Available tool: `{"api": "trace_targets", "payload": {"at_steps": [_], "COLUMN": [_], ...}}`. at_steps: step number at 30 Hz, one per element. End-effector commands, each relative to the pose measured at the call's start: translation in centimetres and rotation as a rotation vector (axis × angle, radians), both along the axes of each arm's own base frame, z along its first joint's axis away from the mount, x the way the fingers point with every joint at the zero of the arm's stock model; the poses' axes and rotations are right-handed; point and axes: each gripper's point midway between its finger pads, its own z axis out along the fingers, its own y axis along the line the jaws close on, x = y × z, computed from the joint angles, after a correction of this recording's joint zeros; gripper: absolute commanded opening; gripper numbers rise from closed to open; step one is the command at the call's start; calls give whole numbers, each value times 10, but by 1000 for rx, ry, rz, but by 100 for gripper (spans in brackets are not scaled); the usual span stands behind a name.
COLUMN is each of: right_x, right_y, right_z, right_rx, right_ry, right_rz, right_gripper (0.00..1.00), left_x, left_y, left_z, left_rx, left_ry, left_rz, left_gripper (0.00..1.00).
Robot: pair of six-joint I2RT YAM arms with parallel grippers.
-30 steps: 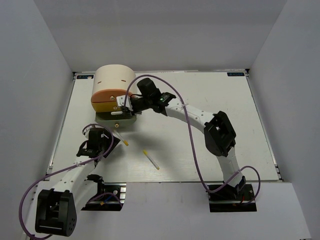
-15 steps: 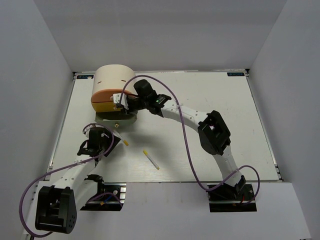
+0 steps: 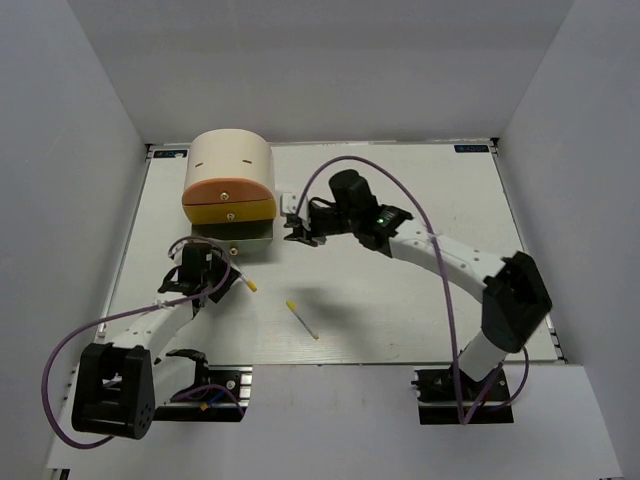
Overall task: Sort the stationery into containers
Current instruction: Pick up the pen from the center of the board.
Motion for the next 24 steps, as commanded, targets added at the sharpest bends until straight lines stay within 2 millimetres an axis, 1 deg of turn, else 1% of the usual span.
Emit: {"api": "trace_targets", "payload": {"at_steps": [1,2,3,4,5,6,7,8,9,10,11,12,13,14,15,16,17,18,19,20,21,22,23,24], "right_x": [-11,-15,-20,-28,-36,-44,-57,-61,-64,-69,-75,-76,-80,-88,-88,-88,-84,-95,-94,-92,-93,-90,-89,-90], "right_y": [-24,-27,-31,-35,-36,-38,-38,-36,-34,-33,-29,-25,-22,-12,-9,-5,2,11,15,21,31,37,41,47], "right_z": [-3,-5,-2,-16,-15,-23,-26,-32,-34,-37,-44,-48,-52,-51,-60,-72,-66,-77,-80,-86,-87,-89,-89,-89], "right_rx": [15,15,23,-7,-4,-27,-40,-53,-62,-80,-96,-115,-129,-139,-164,-198,-200,-234,-251,-278,-283,-288,-289,-288], "right_ry": [35,53,62,97,109,149,184,213,233,253,269,271,275,277,288,310,295,309,318,337,340,350,346,354], "right_rz": [-41,-33,-27,-14,16,38,77,95,105,110,121,118,123,148,141,124,105,121,97,64,60,30,23,12], "right_gripper": [36,28,26,24,24,27,30,35,37,40,42,46,48,50,50,52,52,52,52,52,52,50,50,48], "left_x": [9,3,3,-3,-5,-11,-13,-23,-25,-29,-37,-41,-46,-48,-60,-56,-57,-56,-59,-60,-57,-62,-61,-57], "left_y": [-3,-2,-4,-4,-4,-4,-4,-5,-4,-6,-4,-2,1,4,8,4,3,2,2,2,2,3,6,9], "left_z": [17,11,18,14,14,13,18,12,14,16,18,19,19,23,19,31,34,41,44,48,61,64,72,94], "left_rx": [4,-2,-15,-24,-26,-32,-35,-40,-41,-47,-47,-32,-25,-12,0,-26,-43,-54,-63,-71,-75,-71,-56,-50], "left_ry": [-31,-20,-58,-55,-67,-61,-84,-57,-58,-56,-51,-50,-45,-51,-16,-74,-84,-106,-98,-102,-125,-103,-110,-150], "left_rz": [-5,3,-4,6,6,0,-1,-9,-9,-15,-15,-14,-8,4,10,20,23,30,41,48,48,48,63,75], "left_gripper": [58,55,55,55,55,55,55,55,55,57,58,61,63,64,66,68,72,81,86,86,86,87,87,87]}}
